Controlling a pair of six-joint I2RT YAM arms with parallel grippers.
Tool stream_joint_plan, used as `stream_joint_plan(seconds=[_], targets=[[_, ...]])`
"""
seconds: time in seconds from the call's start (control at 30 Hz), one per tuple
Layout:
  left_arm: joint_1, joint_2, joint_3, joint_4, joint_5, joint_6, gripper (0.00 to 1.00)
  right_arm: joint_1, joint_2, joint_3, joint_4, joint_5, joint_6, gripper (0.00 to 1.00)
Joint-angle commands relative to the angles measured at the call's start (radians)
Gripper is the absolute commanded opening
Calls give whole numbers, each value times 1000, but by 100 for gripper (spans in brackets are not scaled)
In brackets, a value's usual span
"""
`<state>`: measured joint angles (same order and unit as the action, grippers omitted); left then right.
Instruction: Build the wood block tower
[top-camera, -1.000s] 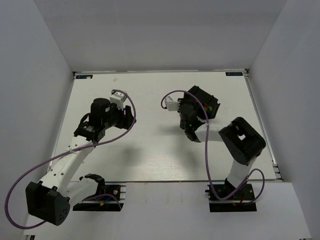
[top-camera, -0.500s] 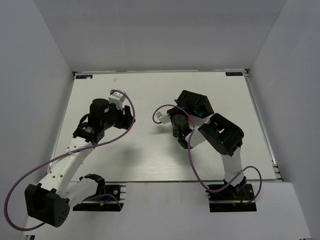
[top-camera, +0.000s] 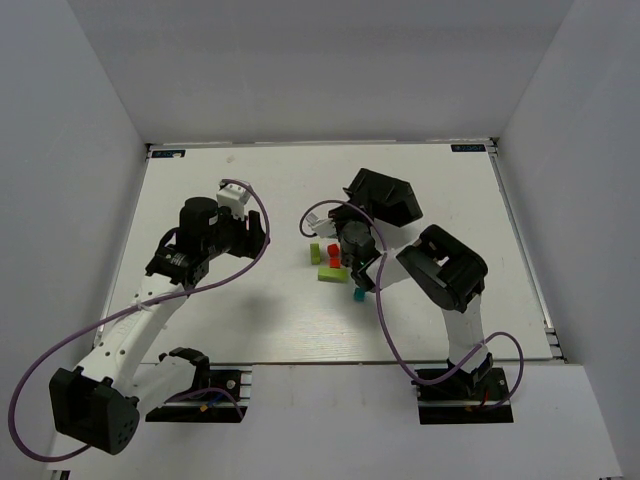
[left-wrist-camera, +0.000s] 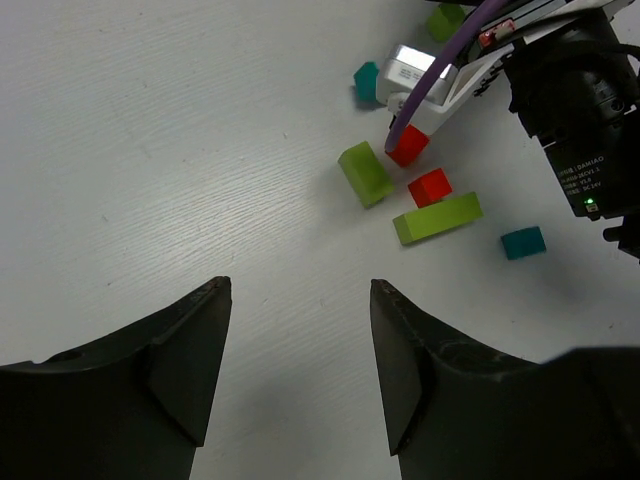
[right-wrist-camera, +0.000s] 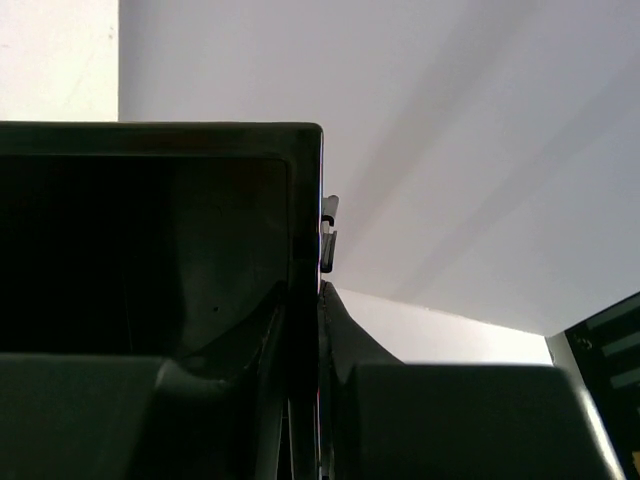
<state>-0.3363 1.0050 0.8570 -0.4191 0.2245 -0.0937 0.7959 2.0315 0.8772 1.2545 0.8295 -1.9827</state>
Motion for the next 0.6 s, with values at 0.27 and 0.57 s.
stream_joint_plan(seconds=[0.27, 0.57], targets=[[-3, 17, -18, 25, 107, 22, 70, -248, -384, 231, -1059, 102, 1164, 0], [-3, 47, -27, 62, 191, 31, 63, -463, -351, 488, -1587, -462, 1659, 0]])
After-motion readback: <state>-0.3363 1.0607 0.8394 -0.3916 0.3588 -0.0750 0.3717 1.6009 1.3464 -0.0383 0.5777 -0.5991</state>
